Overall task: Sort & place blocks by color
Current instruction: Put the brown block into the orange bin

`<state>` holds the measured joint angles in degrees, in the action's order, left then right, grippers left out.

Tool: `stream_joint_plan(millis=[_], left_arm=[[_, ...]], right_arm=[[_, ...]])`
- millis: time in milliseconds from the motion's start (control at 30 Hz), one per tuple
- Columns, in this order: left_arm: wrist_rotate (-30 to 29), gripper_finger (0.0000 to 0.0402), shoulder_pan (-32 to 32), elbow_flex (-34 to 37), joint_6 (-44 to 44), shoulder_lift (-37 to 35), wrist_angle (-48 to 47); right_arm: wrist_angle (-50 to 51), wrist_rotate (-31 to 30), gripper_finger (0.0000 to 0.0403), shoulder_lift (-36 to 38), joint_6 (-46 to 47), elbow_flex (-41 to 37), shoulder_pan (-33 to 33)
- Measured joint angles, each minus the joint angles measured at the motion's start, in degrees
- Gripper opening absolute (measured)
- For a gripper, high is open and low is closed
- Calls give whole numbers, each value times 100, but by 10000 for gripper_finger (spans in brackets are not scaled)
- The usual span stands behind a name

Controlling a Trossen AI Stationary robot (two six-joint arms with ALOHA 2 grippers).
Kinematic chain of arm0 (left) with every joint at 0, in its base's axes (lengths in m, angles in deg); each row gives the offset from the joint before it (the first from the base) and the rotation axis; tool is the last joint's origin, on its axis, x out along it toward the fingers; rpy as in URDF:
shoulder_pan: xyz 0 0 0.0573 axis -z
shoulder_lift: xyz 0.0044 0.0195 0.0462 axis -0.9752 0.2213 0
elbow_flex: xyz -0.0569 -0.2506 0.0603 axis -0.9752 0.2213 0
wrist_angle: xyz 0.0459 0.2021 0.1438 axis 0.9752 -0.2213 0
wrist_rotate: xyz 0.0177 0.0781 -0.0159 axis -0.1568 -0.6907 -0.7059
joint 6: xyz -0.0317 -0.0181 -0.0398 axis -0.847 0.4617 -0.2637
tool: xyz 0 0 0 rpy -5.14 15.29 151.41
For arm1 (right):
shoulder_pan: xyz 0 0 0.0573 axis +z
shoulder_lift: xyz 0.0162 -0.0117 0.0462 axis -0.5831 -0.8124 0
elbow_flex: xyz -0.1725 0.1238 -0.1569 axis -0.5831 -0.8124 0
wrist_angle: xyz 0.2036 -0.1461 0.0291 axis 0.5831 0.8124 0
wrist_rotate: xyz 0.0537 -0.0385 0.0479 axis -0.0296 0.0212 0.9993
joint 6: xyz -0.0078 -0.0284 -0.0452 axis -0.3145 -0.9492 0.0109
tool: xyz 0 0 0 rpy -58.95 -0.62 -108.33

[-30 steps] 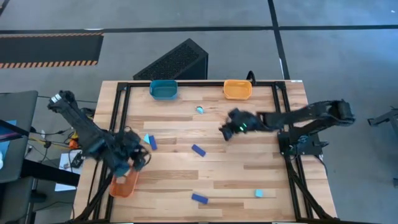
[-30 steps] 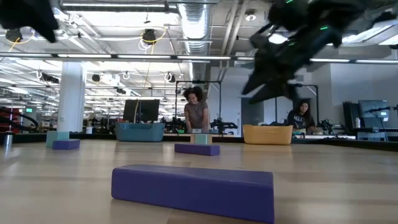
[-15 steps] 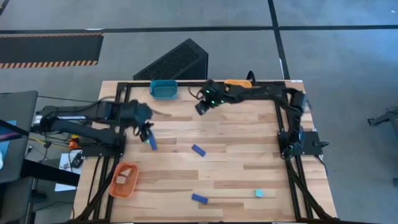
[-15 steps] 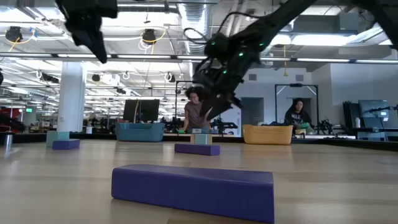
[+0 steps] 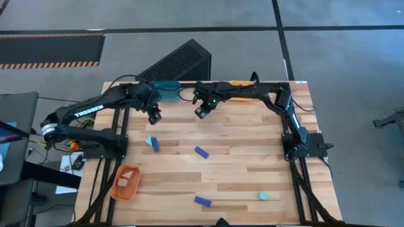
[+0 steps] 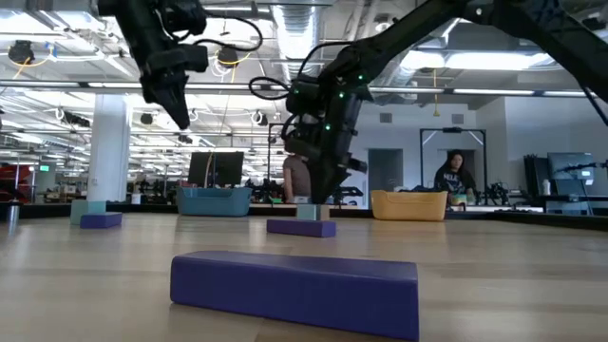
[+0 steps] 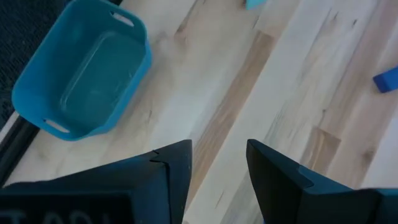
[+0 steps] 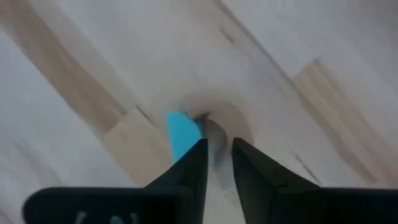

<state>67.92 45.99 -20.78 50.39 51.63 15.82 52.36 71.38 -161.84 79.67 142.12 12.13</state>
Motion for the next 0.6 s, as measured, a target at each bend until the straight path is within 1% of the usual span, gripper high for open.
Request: stream_joint_plan(millis=[133, 200, 333, 467, 600], left_arm=[[-3, 139, 0, 0, -121, 167, 25], [-3, 139, 5, 0, -127, 199, 63], [-23, 139, 5, 0, -147, 191, 42], [-110, 139, 0, 0, -380, 155, -281], [-523, 139, 73, 0, -579, 155, -767]], right_arm=[[493, 110, 55, 8, -143, 14, -64], [894, 117, 38, 29, -266, 17, -64], [1569, 109, 14, 121, -465, -66, 65], [1679, 138, 11, 623, -513, -612, 344], [1252, 126, 26, 1531, -371, -1381, 560]])
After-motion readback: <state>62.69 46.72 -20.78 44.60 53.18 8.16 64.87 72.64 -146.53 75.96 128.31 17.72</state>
